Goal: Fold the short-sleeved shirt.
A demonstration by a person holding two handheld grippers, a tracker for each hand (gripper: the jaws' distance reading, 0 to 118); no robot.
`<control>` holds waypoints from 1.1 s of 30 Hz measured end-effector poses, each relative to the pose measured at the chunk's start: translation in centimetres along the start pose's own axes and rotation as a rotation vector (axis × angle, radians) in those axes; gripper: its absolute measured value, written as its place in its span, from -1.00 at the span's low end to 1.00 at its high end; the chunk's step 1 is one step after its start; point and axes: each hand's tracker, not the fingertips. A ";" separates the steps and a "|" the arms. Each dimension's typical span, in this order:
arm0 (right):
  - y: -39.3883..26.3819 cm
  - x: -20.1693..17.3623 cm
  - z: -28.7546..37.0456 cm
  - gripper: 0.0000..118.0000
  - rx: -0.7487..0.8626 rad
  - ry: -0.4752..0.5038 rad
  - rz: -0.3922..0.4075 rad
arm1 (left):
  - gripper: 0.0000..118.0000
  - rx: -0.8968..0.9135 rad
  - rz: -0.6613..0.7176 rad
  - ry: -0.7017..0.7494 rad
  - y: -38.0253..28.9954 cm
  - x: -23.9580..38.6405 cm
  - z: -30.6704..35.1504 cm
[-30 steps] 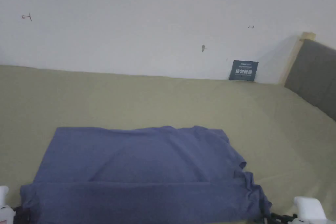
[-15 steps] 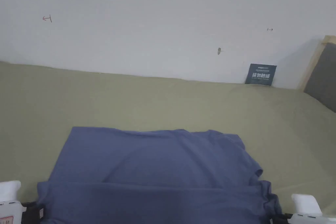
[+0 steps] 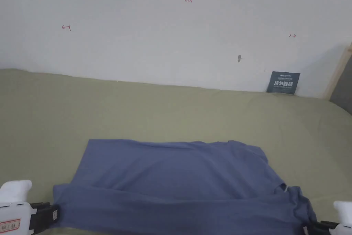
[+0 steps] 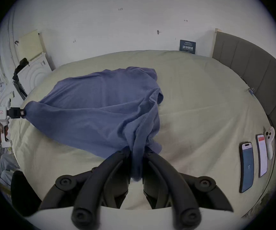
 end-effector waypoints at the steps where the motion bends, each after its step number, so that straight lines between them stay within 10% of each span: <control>1: -0.2 0.0 0.2 -0.75 -0.002 -0.003 -0.004 | -0.91 0.001 0.002 -0.002 -0.2 -0.1 0.3; 22: -8.7 0.3 2.9 -0.73 -0.139 0.001 -0.106 | -0.90 -0.135 0.112 -0.025 -9.6 -4.0 2.4; 24: -8.6 0.6 3.0 -0.40 -0.136 -0.043 -0.119 | -0.37 -0.137 0.126 0.026 -9.1 -4.0 2.6; 27: -7.4 1.2 4.4 0.71 -0.124 -0.157 -0.103 | 0.27 -0.099 0.109 0.109 -7.3 -4.7 4.3; 33: -2.3 -0.7 6.6 0.65 0.001 -0.172 -0.076 | 0.28 0.039 0.050 0.165 -2.2 -2.6 6.7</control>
